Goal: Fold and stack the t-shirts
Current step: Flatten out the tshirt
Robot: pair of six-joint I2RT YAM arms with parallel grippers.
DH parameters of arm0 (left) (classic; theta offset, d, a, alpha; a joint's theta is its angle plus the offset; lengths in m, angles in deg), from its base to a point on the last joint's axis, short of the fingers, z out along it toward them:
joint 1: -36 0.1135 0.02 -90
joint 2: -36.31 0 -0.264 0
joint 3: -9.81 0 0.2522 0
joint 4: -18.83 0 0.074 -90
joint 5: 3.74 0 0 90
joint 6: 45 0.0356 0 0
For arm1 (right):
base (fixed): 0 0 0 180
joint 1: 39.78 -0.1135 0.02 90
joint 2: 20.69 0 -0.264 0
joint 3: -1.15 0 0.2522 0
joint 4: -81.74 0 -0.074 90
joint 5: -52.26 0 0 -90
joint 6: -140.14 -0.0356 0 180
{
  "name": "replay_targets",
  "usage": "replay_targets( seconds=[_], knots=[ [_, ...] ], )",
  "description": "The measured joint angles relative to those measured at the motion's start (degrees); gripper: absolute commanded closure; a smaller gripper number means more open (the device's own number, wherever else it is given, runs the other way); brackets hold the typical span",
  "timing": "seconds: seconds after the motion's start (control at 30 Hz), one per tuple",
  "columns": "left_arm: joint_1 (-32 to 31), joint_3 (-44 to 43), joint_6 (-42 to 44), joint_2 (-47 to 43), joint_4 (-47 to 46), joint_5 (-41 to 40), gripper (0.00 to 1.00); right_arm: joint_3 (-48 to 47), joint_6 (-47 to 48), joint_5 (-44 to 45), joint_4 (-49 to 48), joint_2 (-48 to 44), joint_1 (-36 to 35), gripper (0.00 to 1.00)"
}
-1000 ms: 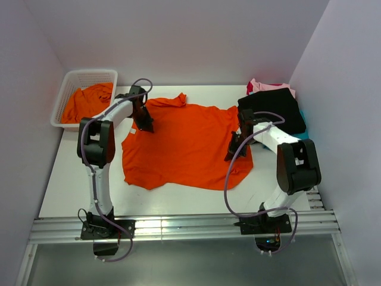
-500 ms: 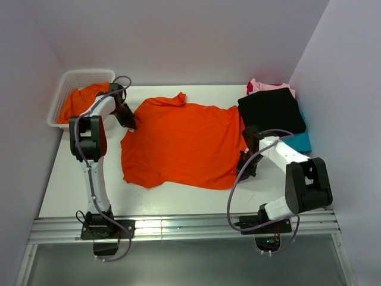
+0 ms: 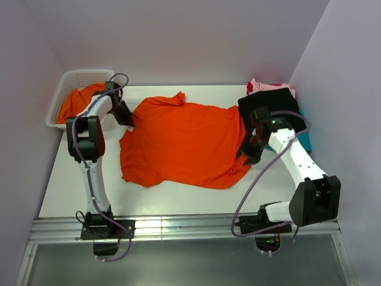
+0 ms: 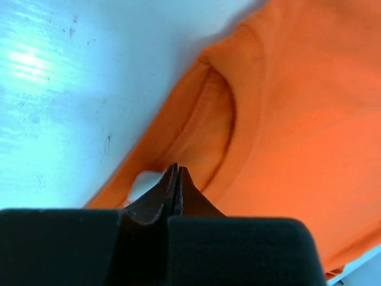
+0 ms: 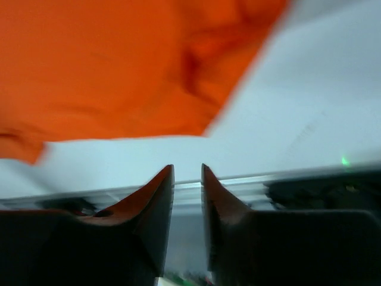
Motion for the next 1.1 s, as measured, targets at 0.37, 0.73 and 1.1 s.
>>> replay_targets(
  seconds=[0.37, 0.73, 1.1],
  knots=[
    [-2.62, -6.93, -3.13, -6.49, -4.50, -0.13, 0.64, -18.75, 2.84, -0.61, -2.67, 10.08, -0.52, 0.73],
    [-10.60, -6.88, -2.82, -3.45, -4.52, -1.20, 0.72, -15.93, 2.73, -0.57, -3.21, 13.25, -0.55, 0.74],
    [-9.07, -14.62, 0.02, 10.08, -2.58, -0.72, 0.90, -13.57, 1.49, -0.61, -4.94, 12.61, -0.55, 0.76]
  ],
)
